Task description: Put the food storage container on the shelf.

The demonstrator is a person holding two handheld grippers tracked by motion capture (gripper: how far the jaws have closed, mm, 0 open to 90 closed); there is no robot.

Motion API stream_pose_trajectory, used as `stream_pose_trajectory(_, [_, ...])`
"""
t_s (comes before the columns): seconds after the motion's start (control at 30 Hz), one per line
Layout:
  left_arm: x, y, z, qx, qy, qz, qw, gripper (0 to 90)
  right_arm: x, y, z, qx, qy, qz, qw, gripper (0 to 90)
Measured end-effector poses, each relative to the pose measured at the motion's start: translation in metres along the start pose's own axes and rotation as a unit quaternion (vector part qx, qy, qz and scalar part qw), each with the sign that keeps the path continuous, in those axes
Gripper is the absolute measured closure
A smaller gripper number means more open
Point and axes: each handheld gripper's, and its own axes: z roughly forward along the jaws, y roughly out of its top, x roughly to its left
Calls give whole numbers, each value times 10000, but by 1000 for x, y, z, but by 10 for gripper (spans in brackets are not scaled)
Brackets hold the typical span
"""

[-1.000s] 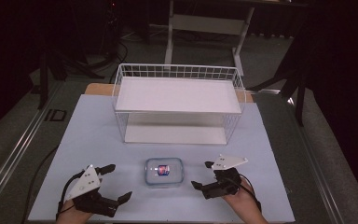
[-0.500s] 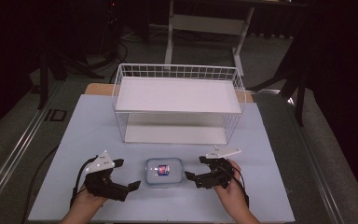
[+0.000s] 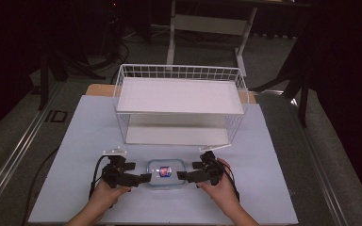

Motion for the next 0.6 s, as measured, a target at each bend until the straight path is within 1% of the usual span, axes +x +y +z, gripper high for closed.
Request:
stream_pose_trajectory(0.03, [0, -1, 2, 25, -21, -49, 10000, 5, -1, 0, 1, 41, 55, 75, 9999, 108])
stream_pose_trajectory(0.07, [0, -1, 3, 35, -62, -84, 9999, 7, -2, -1, 2, 33, 53, 131, 9999, 143])
stream_pose_trajectory(0.1, [1, -2, 3, -1, -151, -131, 9998, 61, -3, -1, 3, 28, 57, 182, 9998, 152])
stream_pose_trajectory(0.13, [1, -2, 4, -57, -173, -181, 9997, 105, -4, -1, 4, 41, 120, 260, 9996, 153])
stream_pose_trajectory(0.17, [1, -2, 4, -57, -173, -181, 9997, 128, -4, -1, 4, 41, 120, 260, 9996, 153])
stream_pose_trajectory(0.2, [2, -2, 4, -71, -196, -202, 9996, 128, -5, -2, 4, 43, 148, 364, 9992, 168])
stream_pose_trajectory(0.23, [3, -2, 5, -67, -229, -302, 9993, 149, -6, -2, 5, 63, 236, 473, 9986, 169])
stream_pose_trajectory(0.27, [5, -1, 5, -78, -231, -419, 9988, 151, -6, -2, 6, 65, 235, 528, 9983, 178])
stream_pose_trajectory(0.3, [6, -1, 6, -83, -279, -431, 9986, 161, -7, -3, 7, 74, 299, 582, 9978, 197])
stream_pose_trajectory(0.37, [7, -1, 7, -58, -264, -435, 9987, 164, -6, -3, 9, 108, 313, 645, 9974, 211])
stream_pose_trajectory(0.4, [7, 0, 8, -35, -305, -477, 9984, 164, -6, -3, 11, 124, 326, 650, 9973, 231])
stream_pose_trajectory(0.47, [9, 0, 9, -1, -246, -526, 9983, 165, -6, -3, 13, 144, 303, 682, 9971, 249])
stream_pose_trajectory(0.5, [9, 0, 10, 32, -294, -593, 9978, 165, -6, -3, 13, 164, 372, 733, 9965, 253])
stream_pose_trajectory(0.53, [10, -1, 11, 64, -262, -625, 9977, 167, -6, -4, 15, 197, 422, 816, 9956, 277])
stream_pose_trajectory(0.57, [10, -1, 12, 79, -265, -662, 9974, 167, -6, -4, 15, 197, 422, 816, 9956, 277])
stream_pose_trajectory(0.6, [10, -2, 13, 99, -297, -701, 9970, 203, -6, -5, 16, 221, 445, 840, 9952, 279])
